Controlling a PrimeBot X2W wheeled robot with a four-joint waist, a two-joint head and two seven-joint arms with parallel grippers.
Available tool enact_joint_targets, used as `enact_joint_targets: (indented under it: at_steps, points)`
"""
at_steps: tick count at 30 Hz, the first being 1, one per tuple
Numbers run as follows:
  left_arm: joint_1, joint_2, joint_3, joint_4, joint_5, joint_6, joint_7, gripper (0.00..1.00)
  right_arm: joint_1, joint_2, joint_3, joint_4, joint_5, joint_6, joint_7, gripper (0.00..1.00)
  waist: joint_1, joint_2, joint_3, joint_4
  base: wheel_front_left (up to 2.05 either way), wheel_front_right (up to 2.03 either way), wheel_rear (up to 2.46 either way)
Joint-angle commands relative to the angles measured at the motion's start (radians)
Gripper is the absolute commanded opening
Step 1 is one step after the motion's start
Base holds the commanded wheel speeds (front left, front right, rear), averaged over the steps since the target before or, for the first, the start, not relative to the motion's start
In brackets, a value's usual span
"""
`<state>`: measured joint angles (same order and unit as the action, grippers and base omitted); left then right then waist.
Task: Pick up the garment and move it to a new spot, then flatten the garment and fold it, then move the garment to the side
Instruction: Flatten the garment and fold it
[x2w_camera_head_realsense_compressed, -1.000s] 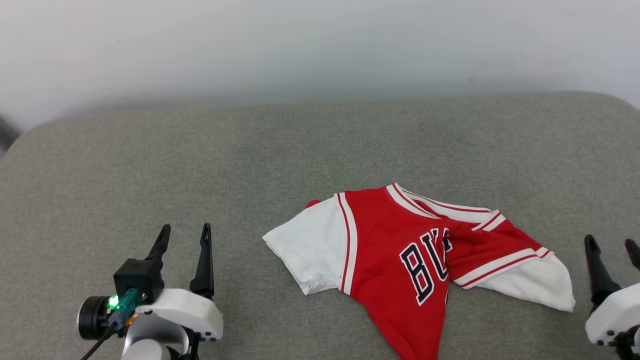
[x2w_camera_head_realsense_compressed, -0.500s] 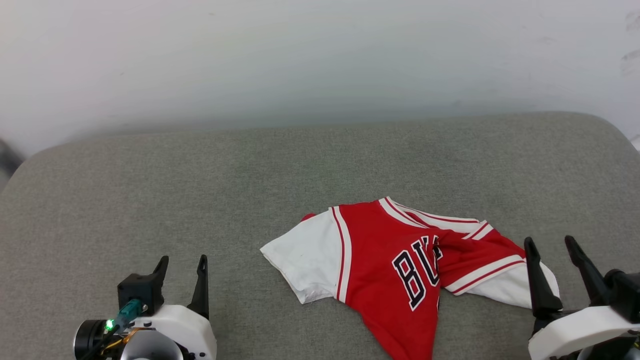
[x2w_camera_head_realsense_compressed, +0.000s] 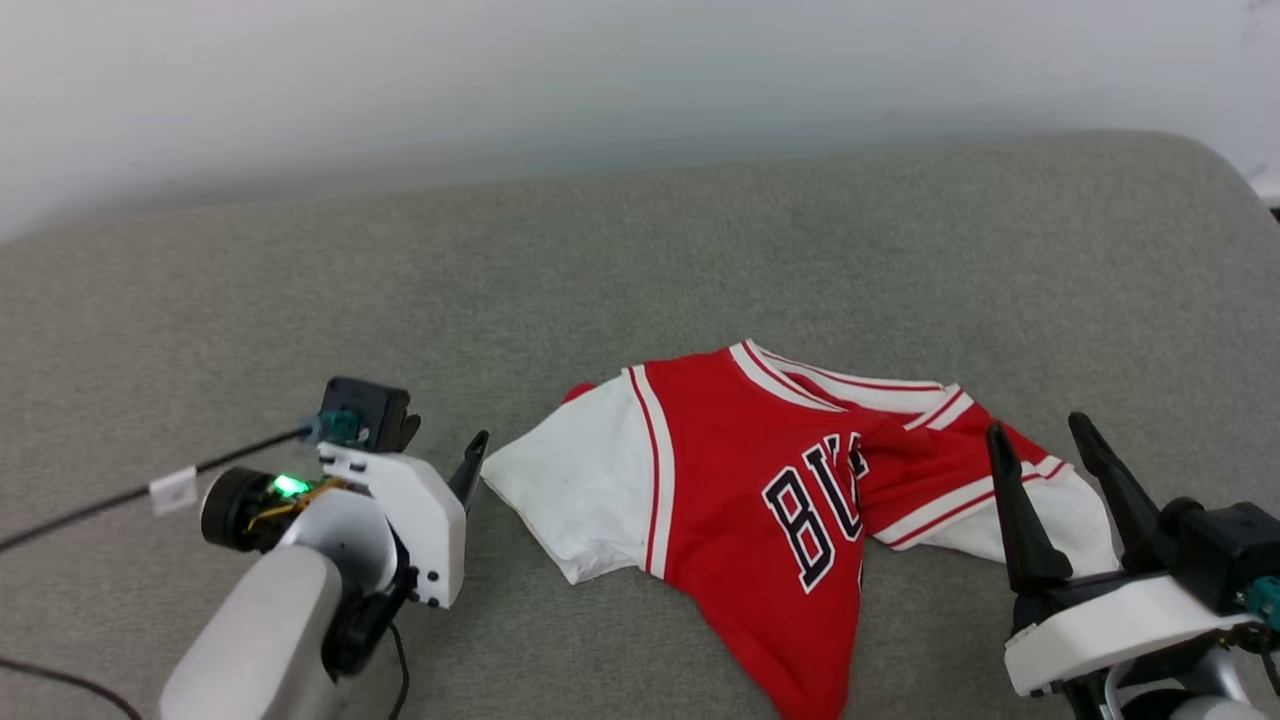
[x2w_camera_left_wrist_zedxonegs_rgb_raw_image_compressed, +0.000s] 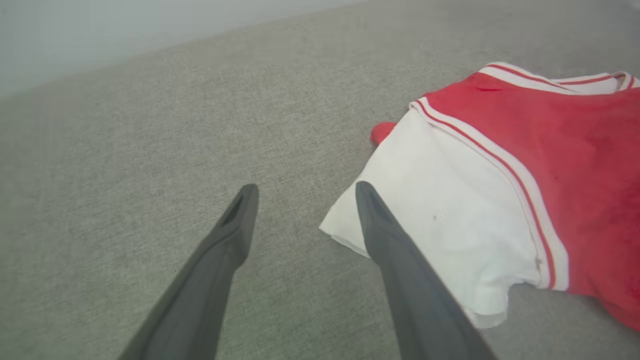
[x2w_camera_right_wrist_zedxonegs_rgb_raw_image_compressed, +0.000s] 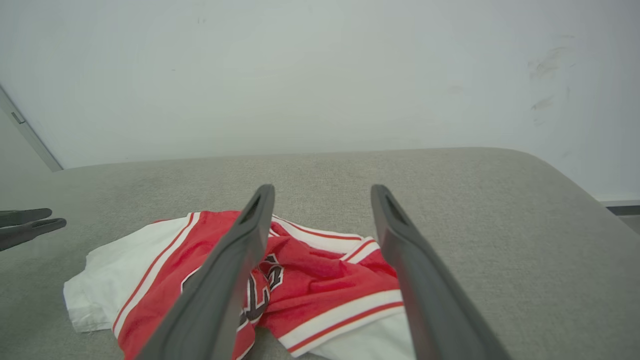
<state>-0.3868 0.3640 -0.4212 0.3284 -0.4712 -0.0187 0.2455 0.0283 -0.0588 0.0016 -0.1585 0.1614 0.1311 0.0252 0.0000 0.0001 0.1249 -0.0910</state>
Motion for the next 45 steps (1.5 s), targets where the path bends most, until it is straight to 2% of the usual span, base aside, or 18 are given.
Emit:
enact_joint_targets:
  at_steps: [1,7,13,14,15,16,18,20,25,30,32,37,40,45]
  points:
    - [-0.029,0.005,-0.007,0.016,-0.005,-0.016,0.025,1.00,-0.021,0.004,0.003,0.003,0.011,-0.001,-0.006,1.00,0.0000,-0.0001,0.035,-0.024,0.00,0.00,0.00]
    - [-0.116,0.032,-0.074,0.082,-0.033,-0.083,0.197,1.00,-0.050,0.004,0.012,0.031,0.018,-0.001,-0.016,1.00,0.0000,-0.0001,0.096,-0.052,0.00,0.00,0.00]
    - [-0.128,0.060,-0.181,0.117,-0.073,-0.107,0.417,1.00,-0.072,0.006,0.019,0.055,0.023,-0.001,-0.028,1.00,0.0000,-0.0001,0.129,-0.068,0.00,0.00,0.00]
    - [-0.122,0.058,-0.198,0.117,-0.089,-0.110,0.450,0.51,-0.073,0.006,0.019,0.059,0.024,-0.001,-0.027,1.00,0.0000,-0.0001,0.131,-0.069,0.00,0.00,0.00]
    - [-0.118,0.058,-0.212,0.112,-0.100,-0.112,0.475,0.23,-0.073,0.007,0.018,0.063,0.026,-0.001,-0.027,1.00,0.0000,-0.0001,0.133,-0.070,0.00,0.00,0.00]
    - [-0.115,0.058,-0.221,0.106,-0.110,-0.113,0.490,0.00,-0.076,0.007,0.017,0.065,0.026,-0.001,-0.028,1.00,0.0000,-0.0001,0.135,-0.071,0.00,0.00,0.00]
    - [-0.114,0.067,-0.219,0.085,-0.112,-0.112,0.482,0.00,-0.078,0.007,0.013,0.071,0.031,-0.001,-0.023,1.00,0.0000,-0.0001,0.136,-0.071,0.00,0.00,0.00]
    - [-0.120,0.076,-0.199,0.063,-0.096,-0.088,0.432,0.00,-0.075,0.007,0.008,0.076,0.033,-0.001,-0.017,1.00,0.0000,-0.0001,0.131,-0.067,0.00,0.00,0.00]
    - [-0.100,0.081,-0.136,0.009,-0.058,0.005,0.251,0.00,-0.054,0.000,-0.019,0.091,0.066,-0.001,0.027,1.00,0.0000,-0.0001,0.095,-0.048,0.00,0.00,0.00]
    - [-0.036,0.076,-0.089,-0.061,-0.043,0.079,0.103,0.00,-0.034,-0.033,-0.072,0.131,0.116,-0.001,0.136,1.00,0.0000,-0.0001,0.053,-0.016,0.00,0.00,0.00]
    - [-0.021,0.077,-0.079,-0.076,-0.039,0.091,0.079,0.00,-0.032,-0.037,-0.087,0.139,0.134,-0.001,0.158,1.00,0.0000,-0.0001,0.043,-0.010,0.00,0.00,0.00]
    - [0.050,0.080,-0.049,-0.166,-0.042,0.140,-0.001,0.00,-0.014,-0.078,-0.182,0.186,0.174,-0.001,0.309,1.00,0.0000,-0.0001,0.014,0.018,0.00,0.00,0.00]
    - [0.076,0.087,-0.042,-0.219,-0.037,0.159,-0.019,0.00,-0.025,-0.116,-0.238,0.223,0.202,-0.001,0.418,1.00,0.0000,-0.0001,0.017,0.031,0.00,0.00,0.00]
    - [0.081,0.094,-0.042,-0.290,-0.026,0.177,-0.019,0.00,-0.093,-0.177,-0.257,0.285,0.240,-0.001,0.555,1.00,0.0000,-0.0001,0.057,0.050,0.00,0.00,0.00]
